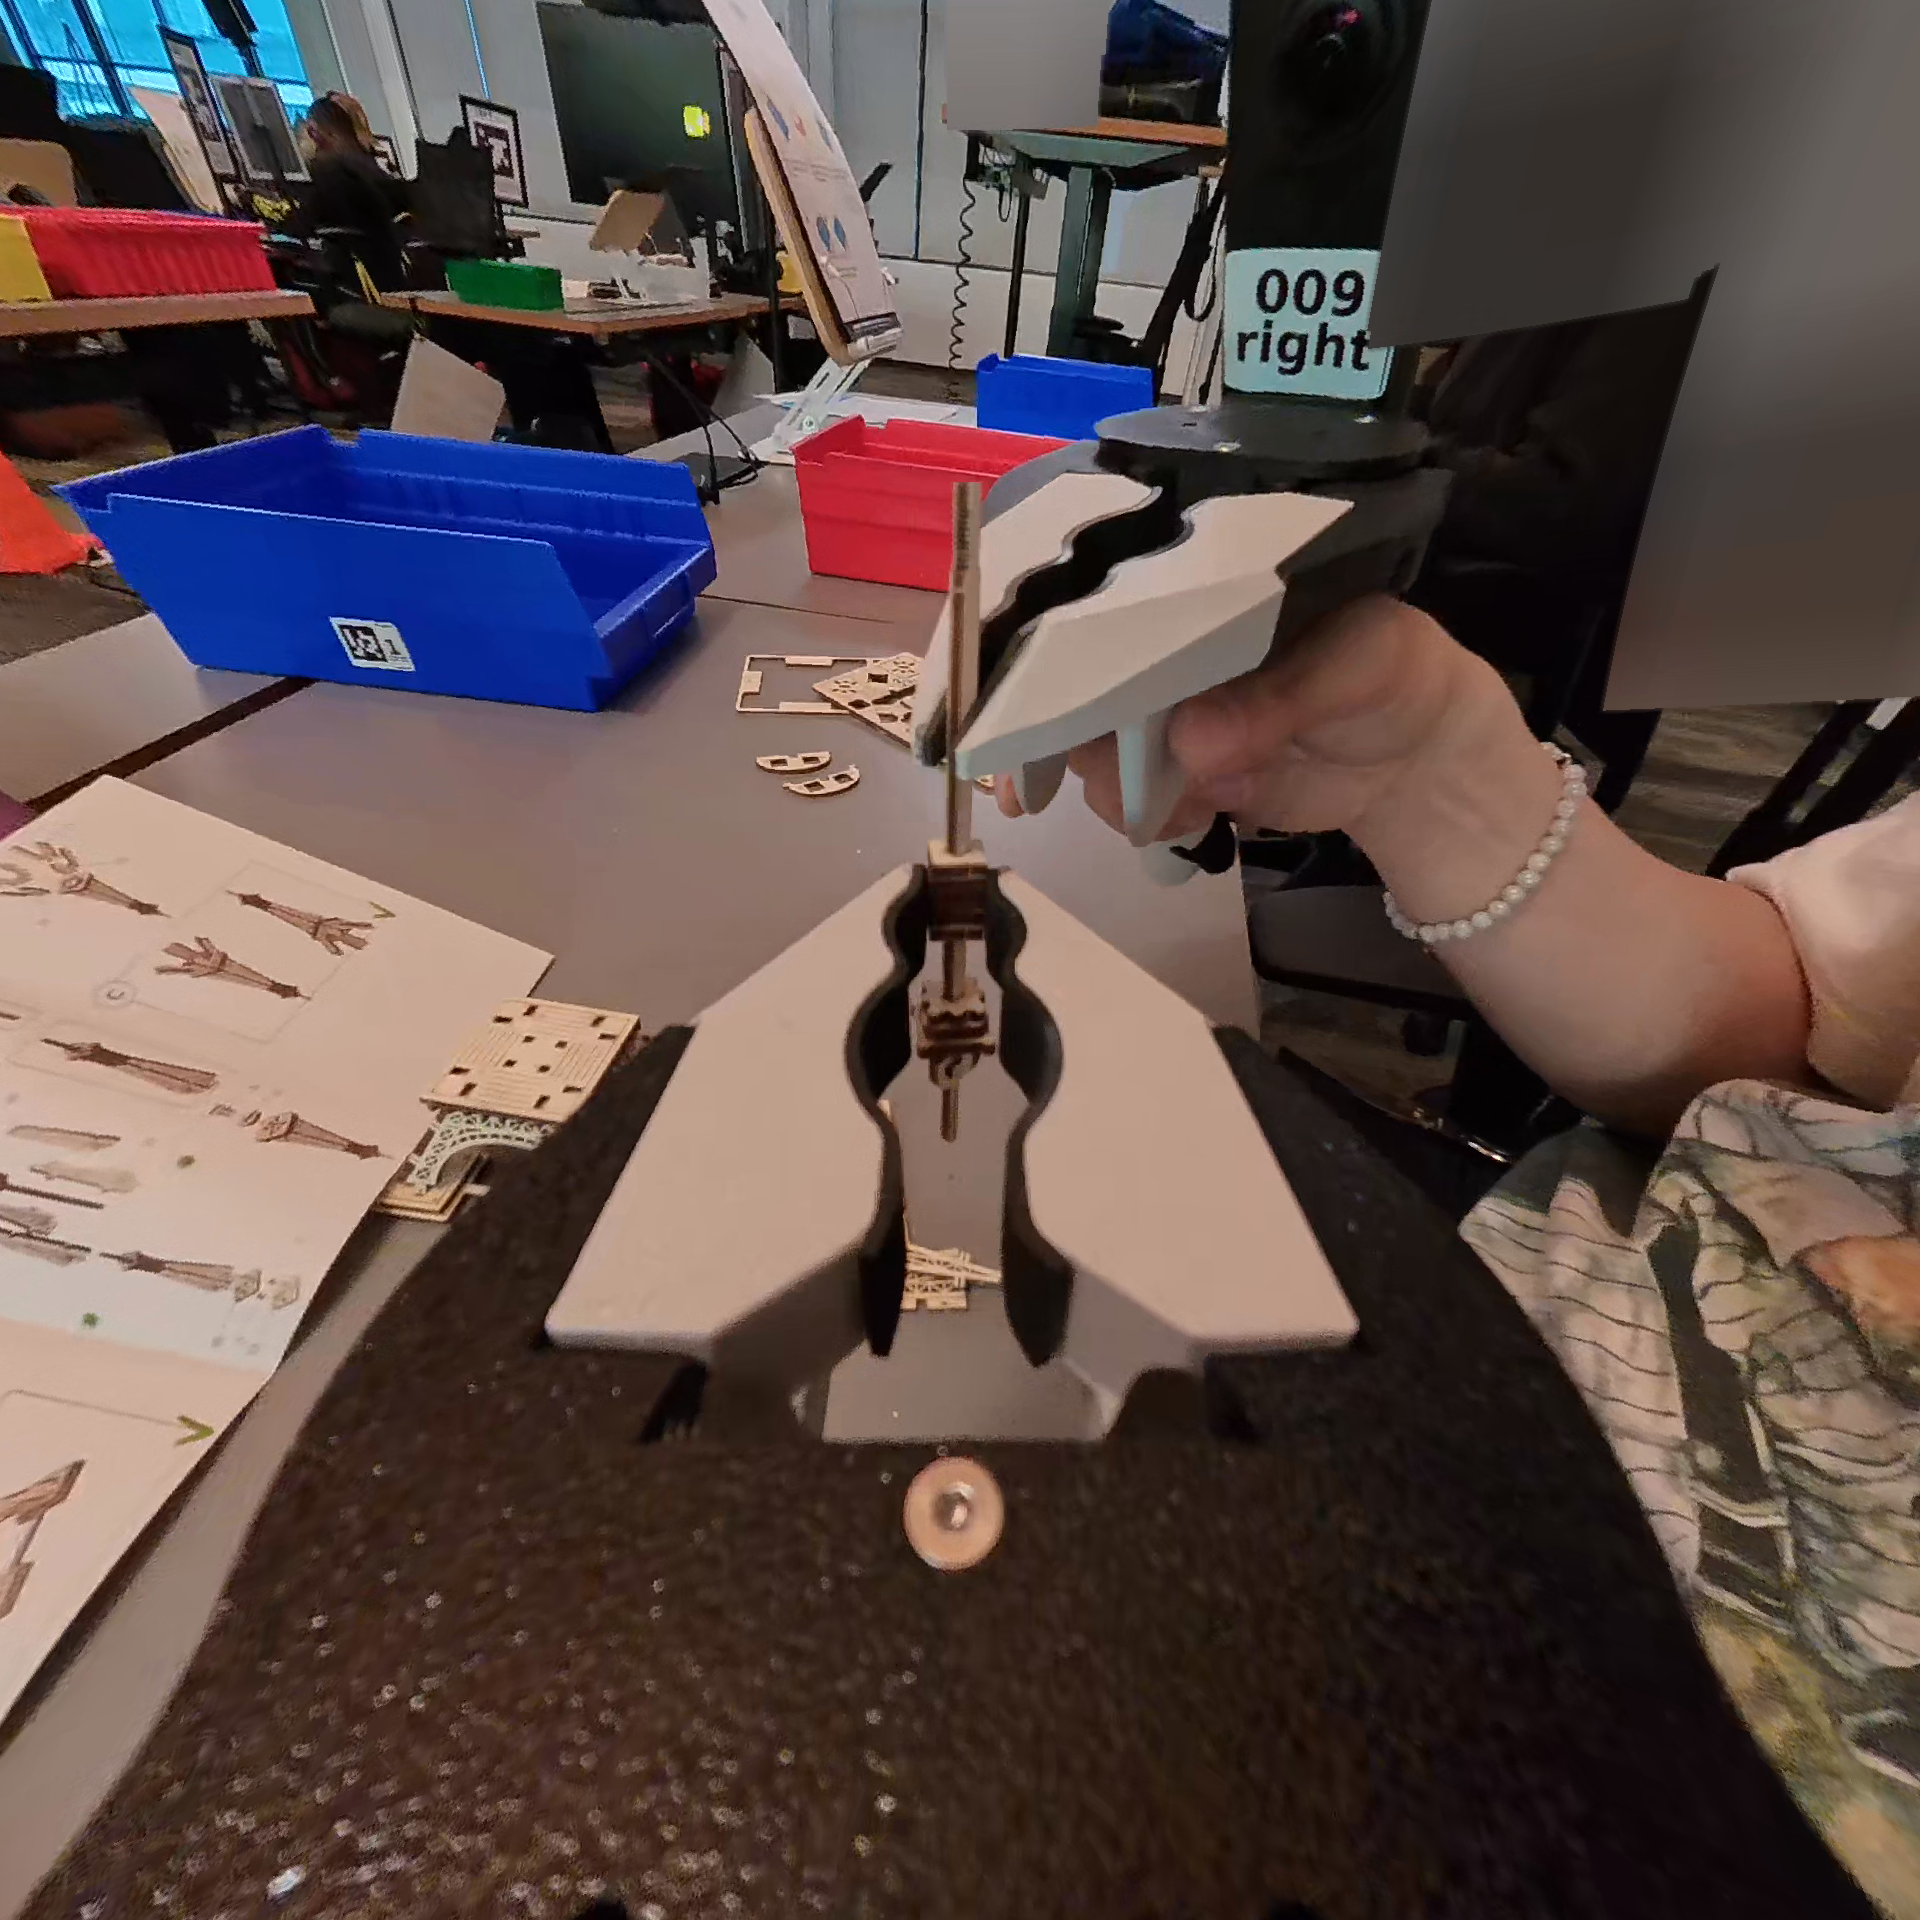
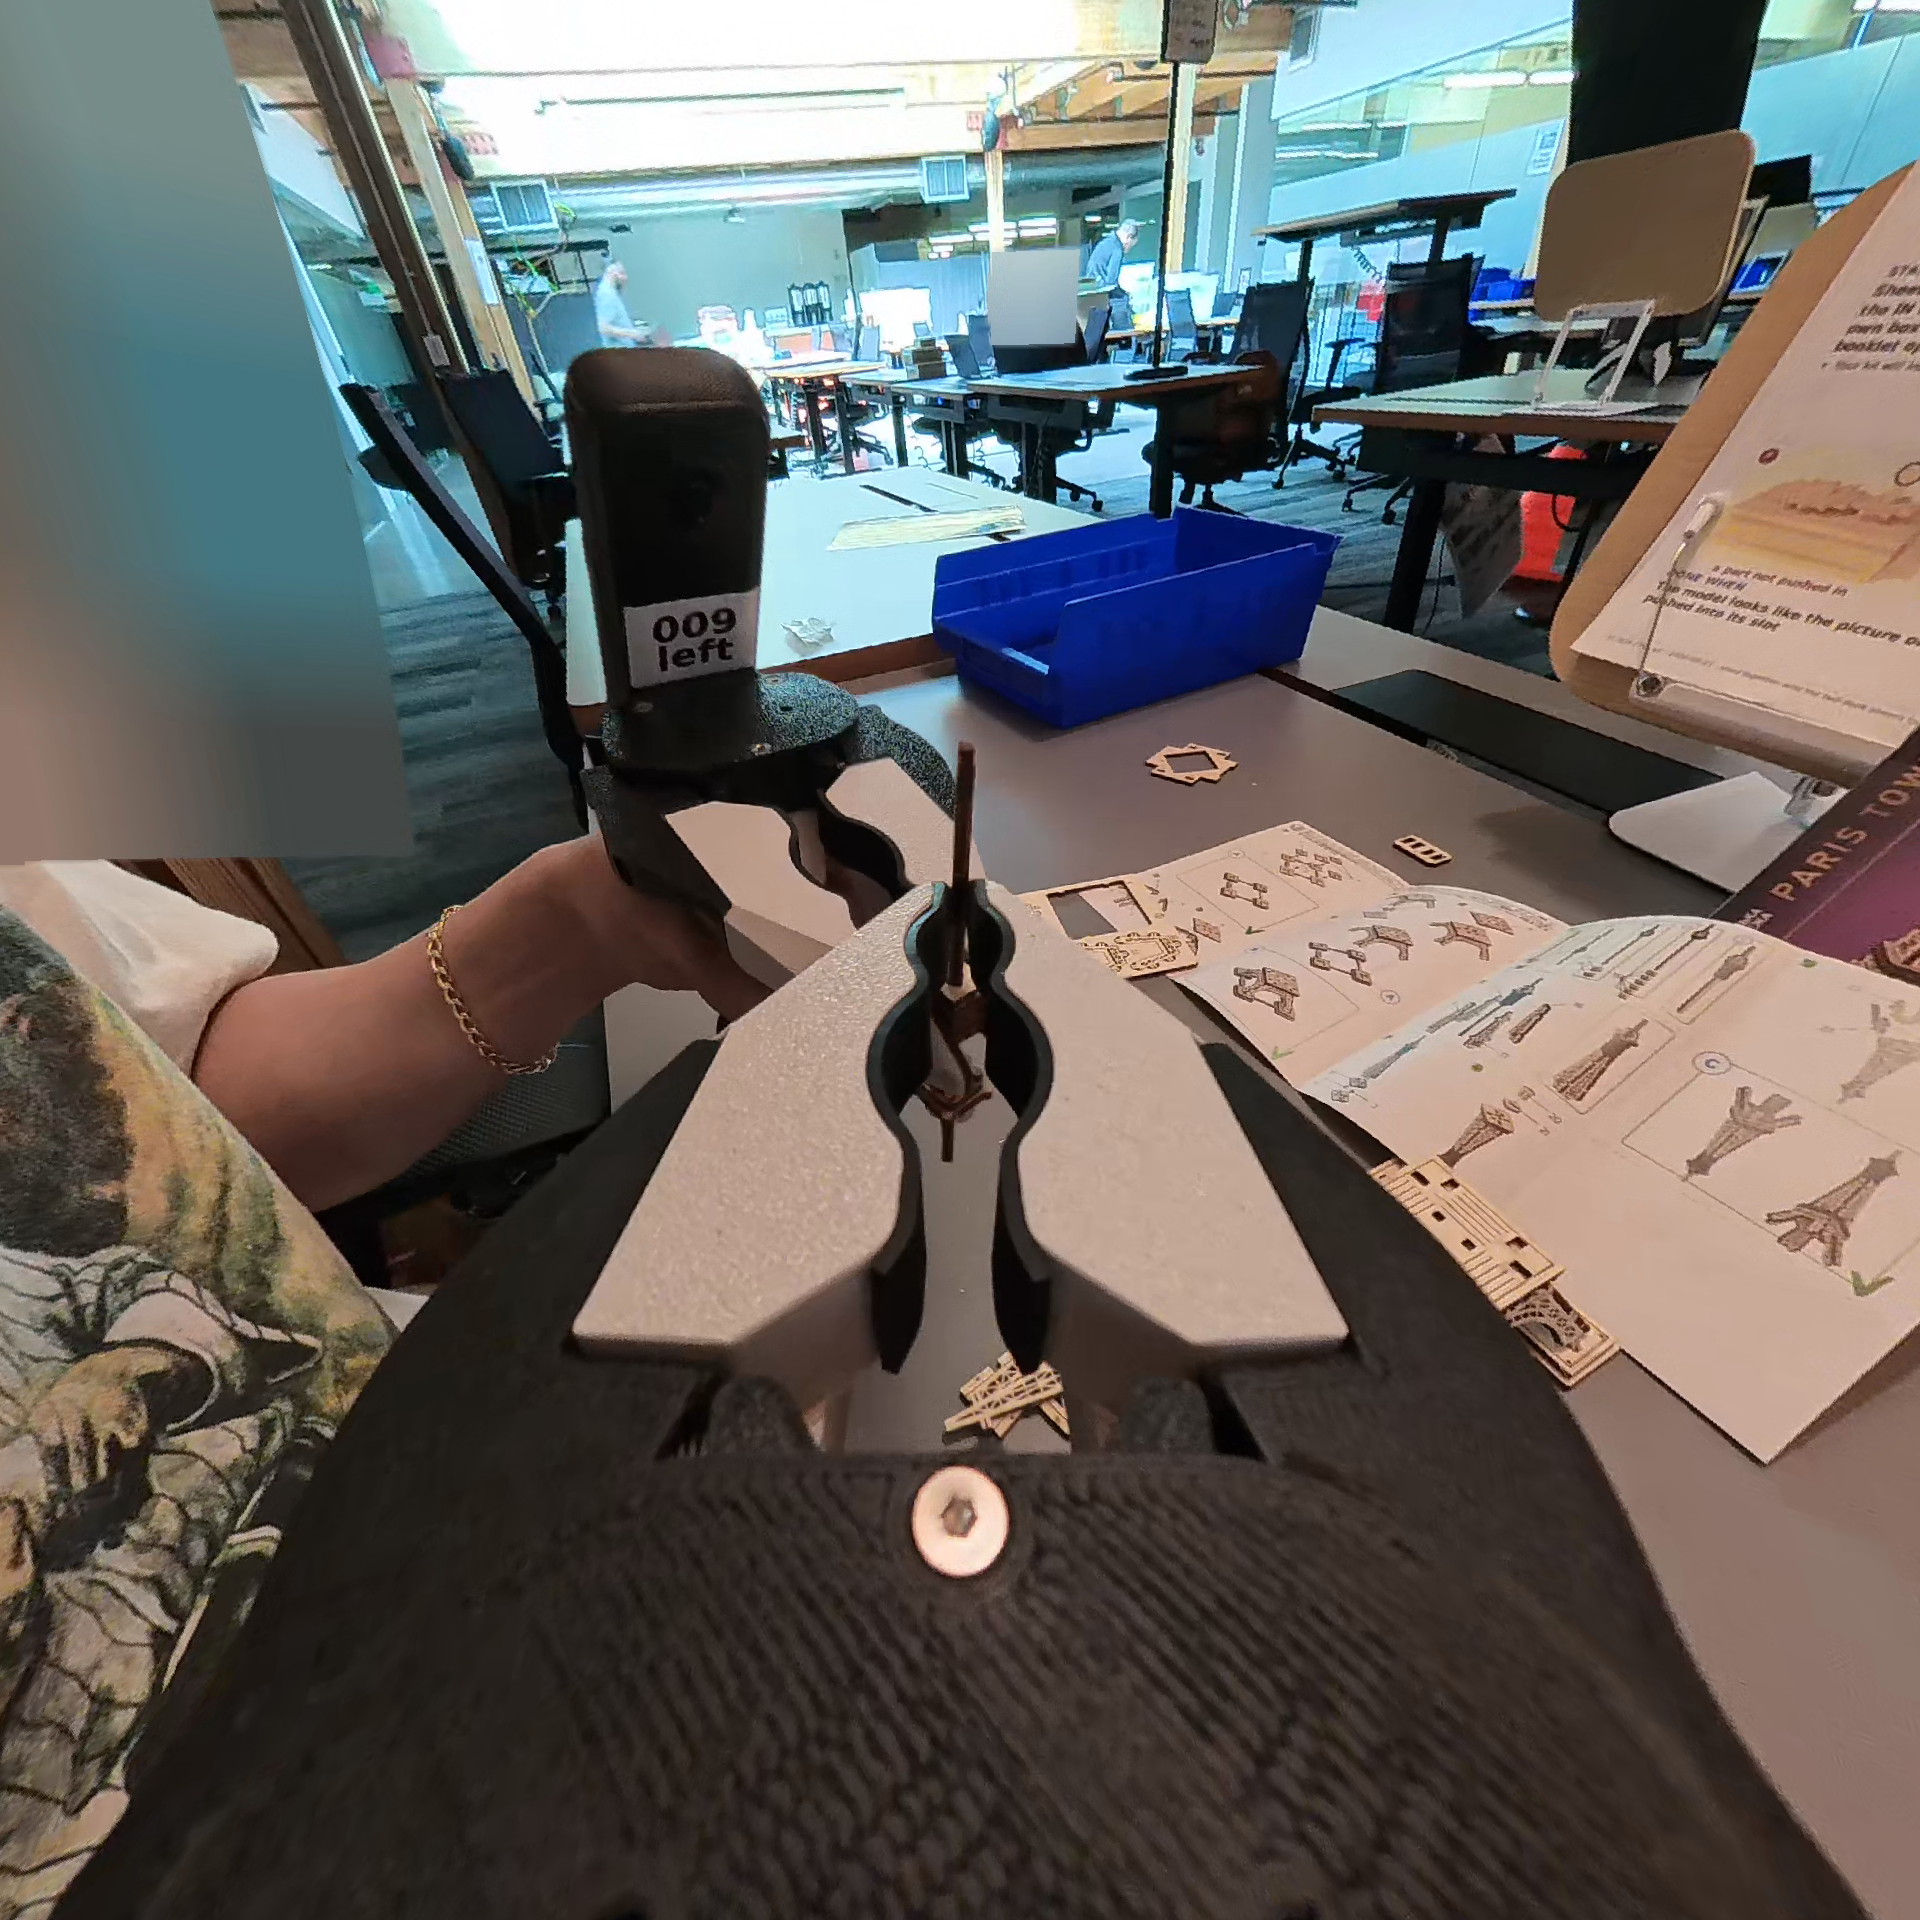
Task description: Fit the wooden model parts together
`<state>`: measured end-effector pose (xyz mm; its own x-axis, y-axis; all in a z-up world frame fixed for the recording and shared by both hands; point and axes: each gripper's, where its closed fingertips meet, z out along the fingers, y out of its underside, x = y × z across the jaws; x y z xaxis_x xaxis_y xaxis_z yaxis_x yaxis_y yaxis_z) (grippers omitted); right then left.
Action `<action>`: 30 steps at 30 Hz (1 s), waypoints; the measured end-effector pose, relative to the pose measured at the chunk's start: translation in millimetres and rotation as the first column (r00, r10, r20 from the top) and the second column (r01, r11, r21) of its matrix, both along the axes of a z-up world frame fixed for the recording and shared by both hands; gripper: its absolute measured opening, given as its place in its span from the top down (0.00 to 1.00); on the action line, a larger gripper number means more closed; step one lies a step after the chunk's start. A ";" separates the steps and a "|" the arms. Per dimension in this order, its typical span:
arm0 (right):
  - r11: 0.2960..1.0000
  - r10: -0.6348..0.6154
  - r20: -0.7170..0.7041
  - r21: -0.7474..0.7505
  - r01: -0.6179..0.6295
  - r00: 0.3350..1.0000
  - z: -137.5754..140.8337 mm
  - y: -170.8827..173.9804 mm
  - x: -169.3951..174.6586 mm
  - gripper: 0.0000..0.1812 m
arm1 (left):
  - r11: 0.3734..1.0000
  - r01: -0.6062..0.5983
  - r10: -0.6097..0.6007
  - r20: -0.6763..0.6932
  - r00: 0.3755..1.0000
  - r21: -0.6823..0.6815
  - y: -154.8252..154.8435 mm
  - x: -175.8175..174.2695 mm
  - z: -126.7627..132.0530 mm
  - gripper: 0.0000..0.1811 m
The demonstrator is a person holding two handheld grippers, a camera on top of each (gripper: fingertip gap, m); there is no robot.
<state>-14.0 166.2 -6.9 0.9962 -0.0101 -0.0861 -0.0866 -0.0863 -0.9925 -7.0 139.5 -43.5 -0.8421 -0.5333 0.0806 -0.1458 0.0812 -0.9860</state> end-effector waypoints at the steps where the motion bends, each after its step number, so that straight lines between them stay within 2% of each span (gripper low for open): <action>1: 1.000 0.004 -0.002 0.001 -0.004 1.000 -0.2 0.1 -0.4 1.00 | 1.000 0.003 -0.003 -0.004 1.000 0.001 0.0 -0.5 -0.3 0.96; 6: 1.000 -0.006 0.000 0.002 0.006 1.000 1.5 -1.6 1.3 1.00 | 0.996 -0.007 0.008 -0.018 1.000 0.086 3.3 -0.2 -11.7 0.97; 8: 1.000 0.000 -0.034 0.030 0.001 0.999 3.7 -2.5 3.3 1.00 | 0.994 -0.051 0.048 0.036 0.998 0.100 6.2 4.0 -7.6 0.89; 12: 0.999 0.010 -0.053 0.038 -0.008 0.999 2.1 -3.0 2.3 1.00 | 0.995 -0.067 0.060 0.091 0.994 0.074 8.2 2.1 6.0 0.87; 16: 1.000 0.011 -0.038 0.026 -0.010 0.999 1.8 0.4 -0.9 1.00 | 0.995 -0.080 0.072 0.142 0.987 0.053 4.8 -0.5 18.1 0.96; 25: 0.998 -0.043 0.038 -0.034 0.044 0.998 -2.4 0.0 1.9 1.00 | 0.991 -0.094 0.090 0.046 0.995 0.097 4.5 2.1 6.2 0.96; 28: 0.998 -0.042 0.031 -0.043 0.043 0.999 -5.7 1.6 2.0 1.00 | 0.981 -0.106 0.090 0.104 0.990 0.161 6.9 2.7 1.5 0.97; 30: 0.998 -0.040 0.015 -0.041 0.041 0.999 -6.9 2.7 3.6 1.00 | 0.984 -0.105 0.096 0.070 0.993 0.146 8.0 3.0 0.7 0.96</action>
